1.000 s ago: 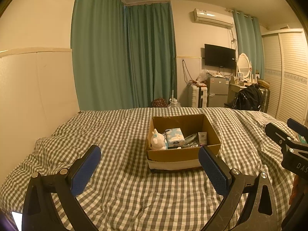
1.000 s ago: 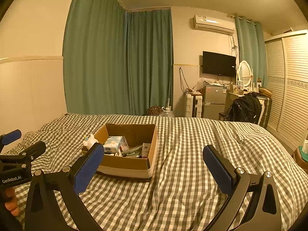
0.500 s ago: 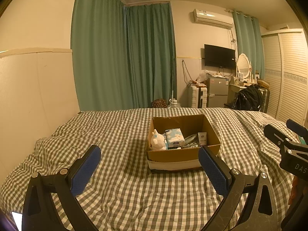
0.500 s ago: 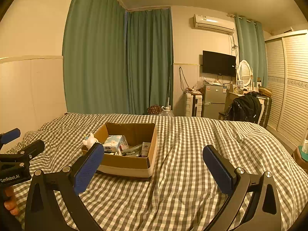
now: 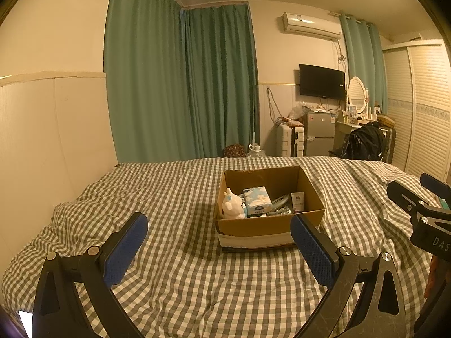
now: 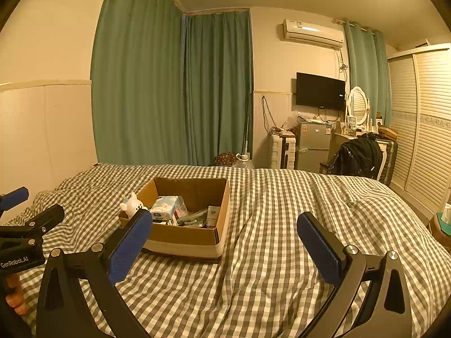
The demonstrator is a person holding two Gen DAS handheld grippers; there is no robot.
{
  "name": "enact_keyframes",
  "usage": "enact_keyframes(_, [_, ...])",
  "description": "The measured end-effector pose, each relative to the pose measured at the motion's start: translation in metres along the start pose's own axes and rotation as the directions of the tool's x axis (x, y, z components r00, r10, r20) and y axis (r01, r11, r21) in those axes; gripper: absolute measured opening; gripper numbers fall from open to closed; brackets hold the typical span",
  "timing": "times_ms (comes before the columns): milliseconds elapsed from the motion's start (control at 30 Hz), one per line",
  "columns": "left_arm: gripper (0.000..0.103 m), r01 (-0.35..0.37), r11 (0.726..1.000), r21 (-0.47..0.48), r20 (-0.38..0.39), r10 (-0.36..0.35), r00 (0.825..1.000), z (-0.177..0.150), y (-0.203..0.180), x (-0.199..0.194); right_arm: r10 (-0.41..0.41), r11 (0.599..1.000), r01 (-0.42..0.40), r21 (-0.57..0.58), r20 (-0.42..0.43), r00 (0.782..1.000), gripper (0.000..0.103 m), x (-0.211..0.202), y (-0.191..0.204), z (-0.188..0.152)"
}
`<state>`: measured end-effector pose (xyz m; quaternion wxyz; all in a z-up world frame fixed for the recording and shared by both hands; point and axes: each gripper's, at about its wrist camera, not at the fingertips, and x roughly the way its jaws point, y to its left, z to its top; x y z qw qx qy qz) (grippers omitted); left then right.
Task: Organize objects
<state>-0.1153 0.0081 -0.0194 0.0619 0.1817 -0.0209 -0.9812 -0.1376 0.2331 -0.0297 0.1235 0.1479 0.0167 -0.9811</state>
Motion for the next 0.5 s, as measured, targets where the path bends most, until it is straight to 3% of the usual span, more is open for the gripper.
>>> enact_keyframes(500, [0.103,-0.001,1.000,-0.014,0.005,0.001,1.000,0.0012,0.0056,0.0026,0.007,1.000,-0.007,-0.001,-0.013,1.000,0.103,0.0022,0.0002,-0.0017])
